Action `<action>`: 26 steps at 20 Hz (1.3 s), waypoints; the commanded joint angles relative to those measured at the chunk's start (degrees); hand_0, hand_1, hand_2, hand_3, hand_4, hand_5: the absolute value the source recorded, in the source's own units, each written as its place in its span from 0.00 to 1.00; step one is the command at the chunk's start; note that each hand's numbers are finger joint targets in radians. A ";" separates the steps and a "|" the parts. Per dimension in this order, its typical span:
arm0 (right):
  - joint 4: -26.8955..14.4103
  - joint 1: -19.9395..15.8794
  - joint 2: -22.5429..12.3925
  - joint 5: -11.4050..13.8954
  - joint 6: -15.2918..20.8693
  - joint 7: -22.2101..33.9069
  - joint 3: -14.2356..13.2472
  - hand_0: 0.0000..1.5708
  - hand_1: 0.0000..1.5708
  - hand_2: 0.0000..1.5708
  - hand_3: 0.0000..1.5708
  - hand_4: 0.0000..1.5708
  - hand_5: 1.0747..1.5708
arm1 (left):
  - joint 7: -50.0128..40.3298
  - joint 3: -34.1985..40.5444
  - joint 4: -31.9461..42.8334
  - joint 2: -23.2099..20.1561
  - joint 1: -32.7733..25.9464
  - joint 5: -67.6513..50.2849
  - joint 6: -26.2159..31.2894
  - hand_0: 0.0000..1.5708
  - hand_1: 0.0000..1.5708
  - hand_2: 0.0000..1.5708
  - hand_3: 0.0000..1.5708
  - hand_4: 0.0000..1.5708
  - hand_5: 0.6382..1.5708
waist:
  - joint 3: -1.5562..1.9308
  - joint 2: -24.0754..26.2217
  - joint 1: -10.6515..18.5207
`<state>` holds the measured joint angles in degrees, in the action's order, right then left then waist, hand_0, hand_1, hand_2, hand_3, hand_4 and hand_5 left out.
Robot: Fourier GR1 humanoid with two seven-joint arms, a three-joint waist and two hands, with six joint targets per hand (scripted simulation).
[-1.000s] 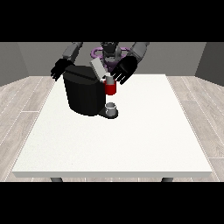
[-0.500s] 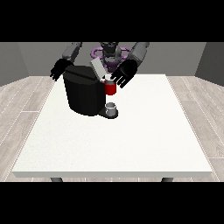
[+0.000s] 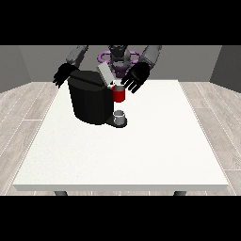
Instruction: Insert the coffee pod into the coffee machine and close the lid
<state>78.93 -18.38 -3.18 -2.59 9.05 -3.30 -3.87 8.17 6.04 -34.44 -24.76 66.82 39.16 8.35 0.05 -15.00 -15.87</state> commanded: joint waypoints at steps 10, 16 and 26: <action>1.57 -0.60 -0.01 -0.05 0.17 1.17 0.38 0.00 0.00 0.00 0.00 0.26 1.00 | 3.09 -2.23 1.23 -2.37 -0.56 3.16 2.79 0.00 0.00 0.00 0.00 0.00 1.00 | -0.05 -0.31 -0.59; -2.48 -0.26 -0.40 0.25 0.58 -1.20 -0.95 0.00 0.00 0.00 0.00 0.23 1.00 | 1.95 -3.72 -0.60 -1.00 -0.44 4.96 2.57 0.00 0.00 0.00 0.00 0.00 1.00 | -0.03 -0.23 1.37; -3.59 1.68 0.57 -0.01 0.92 -1.71 -0.76 0.00 0.00 0.00 0.00 0.23 1.00 | -0.50 -2.98 -1.69 1.04 -1.00 4.63 4.61 0.00 0.00 0.00 0.00 0.00 1.00 | -0.04 5.05 2.50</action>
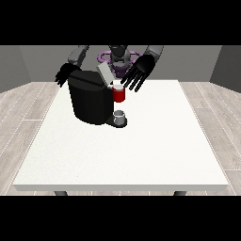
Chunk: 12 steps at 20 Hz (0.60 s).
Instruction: Insert the coffee pod into the coffee machine and close the lid
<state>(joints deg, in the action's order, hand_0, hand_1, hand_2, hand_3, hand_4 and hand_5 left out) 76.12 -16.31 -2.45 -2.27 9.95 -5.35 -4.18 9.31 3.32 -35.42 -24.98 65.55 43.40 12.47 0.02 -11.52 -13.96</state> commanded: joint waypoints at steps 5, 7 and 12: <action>-3.03 3.14 -0.03 -0.84 0.59 -1.89 -1.96 0.00 0.00 0.00 0.00 0.26 1.00 | -0.36 0.46 -2.80 4.77 -4.62 -1.97 1.23 0.00 0.00 0.00 0.00 0.00 1.00 | -0.01 5.59 4.39; -3.18 6.69 0.09 -1.21 -0.77 -2.90 -1.53 0.00 0.00 0.00 0.00 0.28 1.00 | -1.62 2.34 -2.90 4.63 -5.40 -3.83 2.03 0.00 0.00 0.00 0.00 0.00 1.00 | -0.01 8.15 4.43; -2.86 9.04 -0.17 -2.41 1.61 0.14 -4.24 0.00 0.00 0.00 0.00 0.24 1.00 | 2.21 12.32 -2.90 12.59 -12.74 -16.87 0.78 0.00 0.00 0.00 0.00 0.16 1.00 | -0.11 15.95 10.11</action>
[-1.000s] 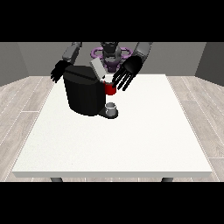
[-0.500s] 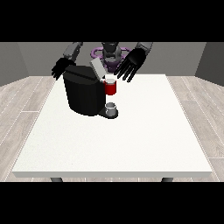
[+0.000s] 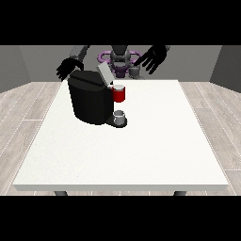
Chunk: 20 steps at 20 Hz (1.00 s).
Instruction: Insert the coffee pod into the coffee machine and close the lid
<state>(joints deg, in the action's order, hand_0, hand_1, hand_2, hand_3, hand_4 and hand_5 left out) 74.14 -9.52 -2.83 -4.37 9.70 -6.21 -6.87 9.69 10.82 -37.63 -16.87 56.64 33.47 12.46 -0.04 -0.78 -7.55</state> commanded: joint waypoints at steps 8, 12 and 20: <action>3.32 4.76 -5.27 0.64 -4.20 1.73 0.33 0.00 0.00 0.00 0.00 0.25 1.00 | 5.27 8.09 -2.20 10.50 -16.02 -13.25 0.31 0.00 0.00 0.00 0.00 0.00 1.00 | 0.00 13.01 7.52; 6.88 2.10 -7.56 -2.33 -8.34 6.97 0.29 0.00 0.00 0.00 0.00 0.16 1.00 | 3.80 10.58 -1.77 11.32 -19.94 -17.01 2.27 0.00 0.00 0.00 0.00 0.14 1.00 | 0.01 15.42 8.90; 9.28 -1.95 -7.08 -1.43 -10.03 6.81 2.80 0.00 0.00 0.00 0.00 0.00 1.00 | 4.40 9.68 -8.15 12.88 -24.76 -21.04 4.73 0.00 0.00 0.00 0.00 0.00 1.00 | 0.04 12.61 12.74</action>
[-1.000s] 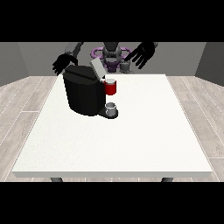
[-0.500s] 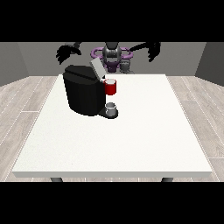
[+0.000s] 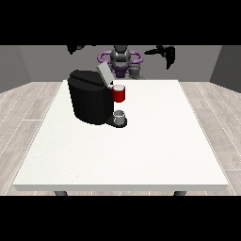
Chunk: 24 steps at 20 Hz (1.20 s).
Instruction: Insert the coffee pod into the coffee machine and close the lid
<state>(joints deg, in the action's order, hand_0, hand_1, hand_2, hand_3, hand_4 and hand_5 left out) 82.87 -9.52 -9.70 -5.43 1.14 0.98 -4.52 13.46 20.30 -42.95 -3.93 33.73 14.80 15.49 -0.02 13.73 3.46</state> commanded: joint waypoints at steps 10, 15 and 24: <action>0.43 -5.31 -2.69 0.63 -5.69 3.31 1.38 0.00 0.00 0.00 0.00 0.00 1.00 | -4.42 -4.47 -14.75 3.86 -11.87 -7.59 1.22 0.00 0.00 0.00 0.00 0.14 1.00 | 0.03 -1.74 3.84; -4.84 -10.41 -1.68 1.04 -4.71 1.69 -0.17 0.00 0.00 0.00 0.00 0.00 1.00 | -6.52 -5.82 -20.82 3.22 -11.89 -11.23 2.25 0.00 0.00 0.00 0.00 0.00 1.00 | 0.04 -6.97 6.53; -14.29 -18.94 -1.52 2.57 -3.09 -3.93 -2.72 0.00 0.00 0.00 0.00 0.00 1.00 | -7.32 -9.20 -29.92 2.73 -13.33 -13.40 -0.21 0.00 0.00 0.00 0.00 0.00 1.00 | 0.03 -15.85 7.24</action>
<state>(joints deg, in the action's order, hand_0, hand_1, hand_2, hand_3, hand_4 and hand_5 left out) 72.77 -23.28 -10.22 -3.50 -2.46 -0.71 -5.56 5.95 12.02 -69.95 -1.08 19.17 1.88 15.70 0.02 2.55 9.64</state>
